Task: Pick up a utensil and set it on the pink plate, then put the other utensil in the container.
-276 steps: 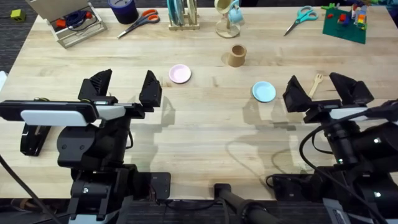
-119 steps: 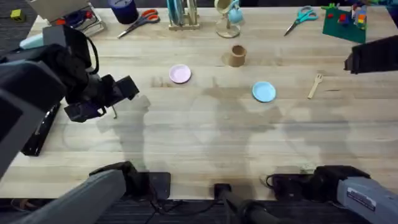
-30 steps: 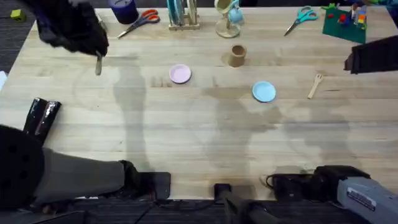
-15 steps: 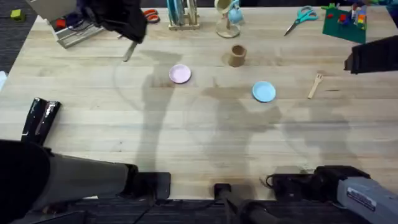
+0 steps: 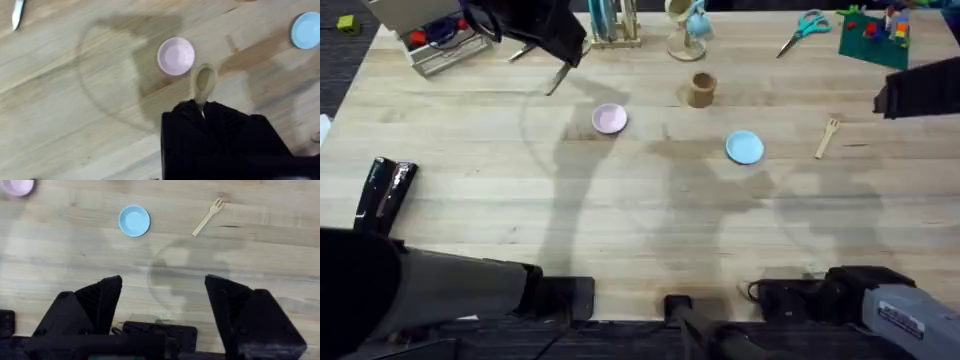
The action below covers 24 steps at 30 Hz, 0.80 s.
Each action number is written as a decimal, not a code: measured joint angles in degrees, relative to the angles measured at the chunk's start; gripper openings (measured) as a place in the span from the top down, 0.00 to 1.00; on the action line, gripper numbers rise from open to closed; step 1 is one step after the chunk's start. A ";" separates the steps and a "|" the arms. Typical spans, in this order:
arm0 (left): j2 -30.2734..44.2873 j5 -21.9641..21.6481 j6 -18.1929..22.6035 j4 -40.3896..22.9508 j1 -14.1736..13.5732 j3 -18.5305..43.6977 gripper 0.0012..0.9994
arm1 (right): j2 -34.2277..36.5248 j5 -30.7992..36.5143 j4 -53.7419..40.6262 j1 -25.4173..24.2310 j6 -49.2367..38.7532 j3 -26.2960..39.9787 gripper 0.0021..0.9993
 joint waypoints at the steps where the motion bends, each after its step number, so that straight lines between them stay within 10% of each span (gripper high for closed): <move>1: 0.13 0.69 0.21 0.12 0.00 0.00 0.96 | 0.00 0.00 0.00 0.02 0.00 0.00 0.00; 24: 16.23 1.58 0.85 6.21 -4.98 0.00 0.96 | -0.02 0.00 -0.01 0.02 0.00 0.00 0.00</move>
